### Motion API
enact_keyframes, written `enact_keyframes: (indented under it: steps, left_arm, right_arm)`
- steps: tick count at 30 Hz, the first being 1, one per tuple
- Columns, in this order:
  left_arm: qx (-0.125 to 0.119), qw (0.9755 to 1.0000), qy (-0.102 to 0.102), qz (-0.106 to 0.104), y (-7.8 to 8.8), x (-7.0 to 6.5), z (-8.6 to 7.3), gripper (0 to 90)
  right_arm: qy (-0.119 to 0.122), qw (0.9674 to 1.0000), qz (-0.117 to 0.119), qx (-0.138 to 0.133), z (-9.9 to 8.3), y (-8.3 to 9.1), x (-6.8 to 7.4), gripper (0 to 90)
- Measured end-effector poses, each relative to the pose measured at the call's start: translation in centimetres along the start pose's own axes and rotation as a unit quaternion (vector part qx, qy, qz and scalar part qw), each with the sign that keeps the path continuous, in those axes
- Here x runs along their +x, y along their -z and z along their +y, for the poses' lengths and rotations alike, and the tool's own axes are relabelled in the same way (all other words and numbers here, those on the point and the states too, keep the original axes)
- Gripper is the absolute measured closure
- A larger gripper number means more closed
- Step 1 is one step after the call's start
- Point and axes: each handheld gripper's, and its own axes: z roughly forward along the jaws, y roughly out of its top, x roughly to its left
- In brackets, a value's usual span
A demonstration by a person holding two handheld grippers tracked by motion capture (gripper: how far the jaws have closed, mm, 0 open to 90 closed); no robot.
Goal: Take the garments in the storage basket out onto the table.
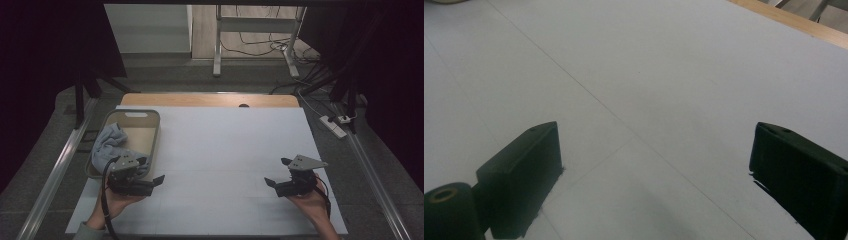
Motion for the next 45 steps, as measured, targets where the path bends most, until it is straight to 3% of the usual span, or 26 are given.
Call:
enact_keyframes:
  steps: [11, 29, 39, 45]
  left_arm:
    - [-0.012, 0.9999, 0.007, 0.001, 1.2, 0.4, 0.6, 10.5]
    - [-0.013, 0.9998, 0.012, 0.012, 2.6, 1.3, 1.1, 10.5]
    - [-0.012, 0.9994, 0.022, 0.025, 3.2, 2.6, 1.0, 10.4]
    - [-0.01, 0.9983, 0.039, 0.041, 3.6, 3.9, 0.7, 10.4]
  right_arm:
    - [0.001, 1.0, 0.0, 0.001, 0.0, -0.1, 0.0, 6.3]
    - [0.002, 1.0, -0.001, 0.006, -0.1, -0.2, 0.1, 6.5]
    - [0.004, 0.9999, -0.002, 0.01, -0.2, -0.4, 0.1, 6.5]
    - [0.003, 0.9999, -0.002, 0.014, -0.2, -0.4, 0.1, 6.5]
